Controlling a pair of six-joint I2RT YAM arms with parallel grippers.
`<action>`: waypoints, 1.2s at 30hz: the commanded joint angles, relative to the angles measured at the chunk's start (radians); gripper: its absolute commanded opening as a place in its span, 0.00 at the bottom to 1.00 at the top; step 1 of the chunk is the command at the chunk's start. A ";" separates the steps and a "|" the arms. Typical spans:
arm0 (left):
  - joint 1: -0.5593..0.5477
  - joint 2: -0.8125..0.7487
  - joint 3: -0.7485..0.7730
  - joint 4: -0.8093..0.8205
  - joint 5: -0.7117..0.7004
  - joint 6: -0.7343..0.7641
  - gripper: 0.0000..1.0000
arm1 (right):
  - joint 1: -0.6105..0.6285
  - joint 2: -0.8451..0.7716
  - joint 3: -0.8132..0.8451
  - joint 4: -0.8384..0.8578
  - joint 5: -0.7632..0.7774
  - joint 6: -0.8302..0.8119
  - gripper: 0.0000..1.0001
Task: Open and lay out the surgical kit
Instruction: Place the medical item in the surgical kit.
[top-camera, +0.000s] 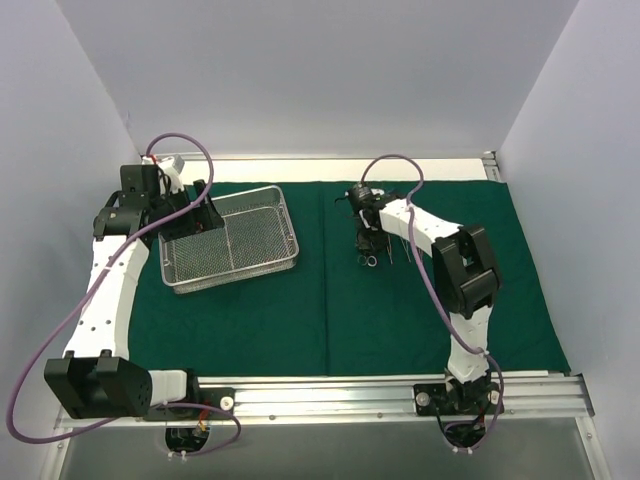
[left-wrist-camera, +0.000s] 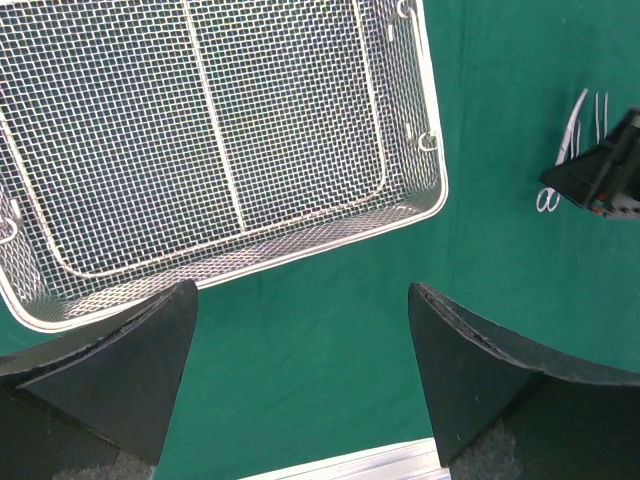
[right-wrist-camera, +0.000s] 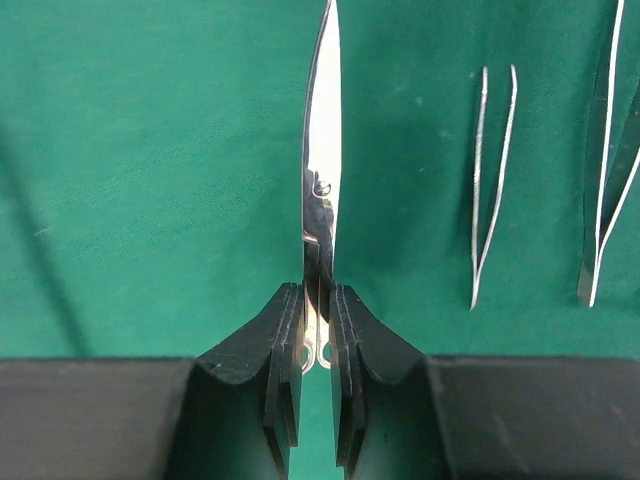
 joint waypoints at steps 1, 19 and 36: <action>0.000 -0.004 0.014 -0.012 -0.001 0.034 0.94 | 0.009 0.027 0.015 -0.035 0.117 -0.009 0.00; -0.001 0.051 0.014 -0.002 0.019 0.037 0.94 | 0.005 0.147 0.098 -0.047 0.156 0.000 0.00; 0.000 0.075 -0.014 -0.015 0.010 0.022 0.94 | 0.018 0.131 0.068 -0.041 0.149 0.019 0.31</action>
